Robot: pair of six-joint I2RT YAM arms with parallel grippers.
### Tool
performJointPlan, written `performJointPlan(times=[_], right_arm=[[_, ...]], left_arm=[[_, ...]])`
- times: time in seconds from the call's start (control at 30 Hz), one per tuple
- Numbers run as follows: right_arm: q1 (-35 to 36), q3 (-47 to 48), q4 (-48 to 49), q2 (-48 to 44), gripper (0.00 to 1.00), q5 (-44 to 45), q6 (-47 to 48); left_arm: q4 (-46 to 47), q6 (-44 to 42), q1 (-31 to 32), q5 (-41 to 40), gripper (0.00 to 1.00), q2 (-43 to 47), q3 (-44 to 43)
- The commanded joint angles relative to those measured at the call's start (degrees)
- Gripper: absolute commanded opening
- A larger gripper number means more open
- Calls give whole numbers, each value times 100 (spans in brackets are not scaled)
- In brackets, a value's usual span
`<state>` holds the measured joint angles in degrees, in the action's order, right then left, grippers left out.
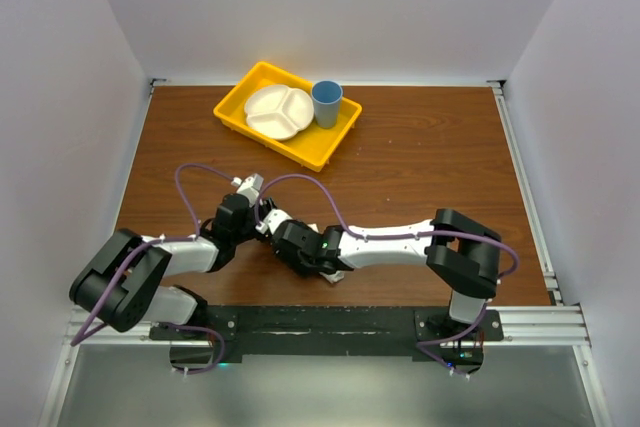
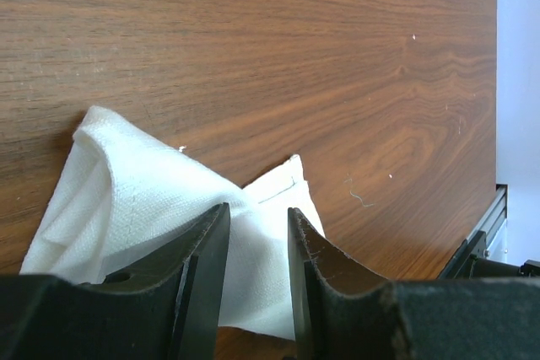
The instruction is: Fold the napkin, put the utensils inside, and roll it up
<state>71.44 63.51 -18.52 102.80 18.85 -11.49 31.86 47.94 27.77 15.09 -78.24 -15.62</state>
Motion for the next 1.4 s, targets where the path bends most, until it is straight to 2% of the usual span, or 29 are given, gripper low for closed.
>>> performJointPlan(times=[0.0,0.07,0.2,0.27,0.3,0.4,0.47,0.53,0.57,0.67,0.7,0.93,1.13,1.2,1.37], right_arm=[[-16,-180,86,310,56,758,-160],[-7,-163,25,520,55,944,-292],[-16,-294,103,662,31,1103,-626],[-16,-339,156,671,25,1033,-688],[-16,-365,182,636,18,963,-697],[-25,-348,130,496,5,603,-758],[-51,-356,121,250,1,140,-802],[-174,-418,191,4,0,-248,-838],[-253,-461,252,-76,0,-825,-855],[-753,-777,682,-435,0,-1838,-1057],[-1085,-987,979,-506,0,-2589,-1240],[-2028,-1815,2492,-920,0,-4729,-2383],[-2441,-2351,3635,-683,0,-5540,-3209],[-2643,-2596,4187,-622,0,-5804,-3570],[-2951,-2843,4787,-209,0,-6095,-3966]], left_arm=[[-443,-66,-52,38,39,36,50],[-461,-83,-61,81,40,72,41],[-575,-127,-87,134,41,107,-29],[-636,-145,-105,161,41,247,-82],[-793,-154,-114,152,41,326,-108],[-1267,-215,-123,-6,42,843,-248],[-1628,-399,-123,-268,42,1327,-467],[-2217,-653,-149,-497,42,1713,-643],[-2367,-724,-149,-664,41,1820,-792],[-2772,-874,-175,-849,41,2119,-986],[-2860,-883,-184,-876,41,2180,-996],[-2624,-769,-184,-605,41,2313,-882],[-2105,-602,-140,55,38,1716,-890],[-1956,-567,-9,47,38,1593,-908],[-1605,-426,334,-68,38,1233,-935]])
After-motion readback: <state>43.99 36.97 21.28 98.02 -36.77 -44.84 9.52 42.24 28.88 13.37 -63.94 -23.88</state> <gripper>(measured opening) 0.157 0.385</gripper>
